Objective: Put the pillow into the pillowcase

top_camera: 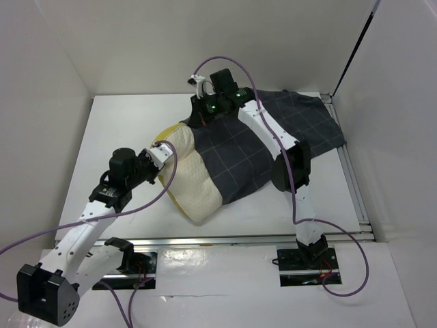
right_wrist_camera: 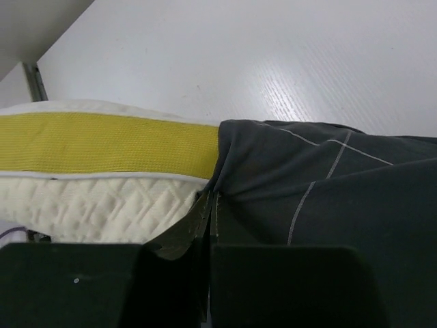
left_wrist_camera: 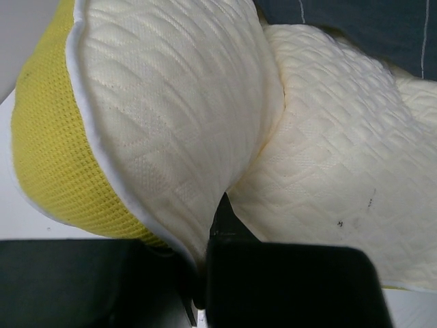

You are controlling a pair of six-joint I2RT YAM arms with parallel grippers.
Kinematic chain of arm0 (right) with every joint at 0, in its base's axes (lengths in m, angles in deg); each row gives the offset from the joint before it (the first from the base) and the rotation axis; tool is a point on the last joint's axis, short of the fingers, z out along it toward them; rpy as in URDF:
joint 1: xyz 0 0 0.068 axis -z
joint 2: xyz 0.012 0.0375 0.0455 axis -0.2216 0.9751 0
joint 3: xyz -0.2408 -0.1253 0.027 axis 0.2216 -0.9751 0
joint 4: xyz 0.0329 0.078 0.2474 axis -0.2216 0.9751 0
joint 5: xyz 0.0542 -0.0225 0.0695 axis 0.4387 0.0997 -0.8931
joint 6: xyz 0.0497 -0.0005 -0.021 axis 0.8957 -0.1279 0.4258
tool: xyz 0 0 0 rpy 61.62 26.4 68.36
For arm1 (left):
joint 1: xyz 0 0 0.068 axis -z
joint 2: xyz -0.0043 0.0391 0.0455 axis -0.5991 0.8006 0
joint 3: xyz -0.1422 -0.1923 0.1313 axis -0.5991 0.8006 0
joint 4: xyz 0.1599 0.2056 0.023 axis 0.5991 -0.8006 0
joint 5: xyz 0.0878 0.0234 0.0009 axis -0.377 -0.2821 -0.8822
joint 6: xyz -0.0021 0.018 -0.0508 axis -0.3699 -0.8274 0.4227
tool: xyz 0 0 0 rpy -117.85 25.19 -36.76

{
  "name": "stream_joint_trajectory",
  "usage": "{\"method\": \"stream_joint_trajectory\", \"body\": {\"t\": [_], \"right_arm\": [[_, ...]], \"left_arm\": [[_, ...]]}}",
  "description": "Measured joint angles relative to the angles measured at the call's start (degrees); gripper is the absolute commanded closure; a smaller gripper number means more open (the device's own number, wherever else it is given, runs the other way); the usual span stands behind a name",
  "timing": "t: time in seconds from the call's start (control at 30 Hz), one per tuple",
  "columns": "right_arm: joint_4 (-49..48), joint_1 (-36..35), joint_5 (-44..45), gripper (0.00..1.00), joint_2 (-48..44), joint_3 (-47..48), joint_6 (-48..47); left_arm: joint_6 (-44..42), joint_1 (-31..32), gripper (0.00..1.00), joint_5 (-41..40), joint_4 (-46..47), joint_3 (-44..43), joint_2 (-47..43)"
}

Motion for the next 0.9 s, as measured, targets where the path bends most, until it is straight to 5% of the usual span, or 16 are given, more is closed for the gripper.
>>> {"method": "stream_joint_trajectory", "body": {"t": [0.9], "right_arm": [[-5.3,-3.5,-14.6,1.00,-2.7,0.9,8.8]], "left_arm": [[-0.9,6.1,1.00,-5.4,8.2,-0.8,7.7]]}}
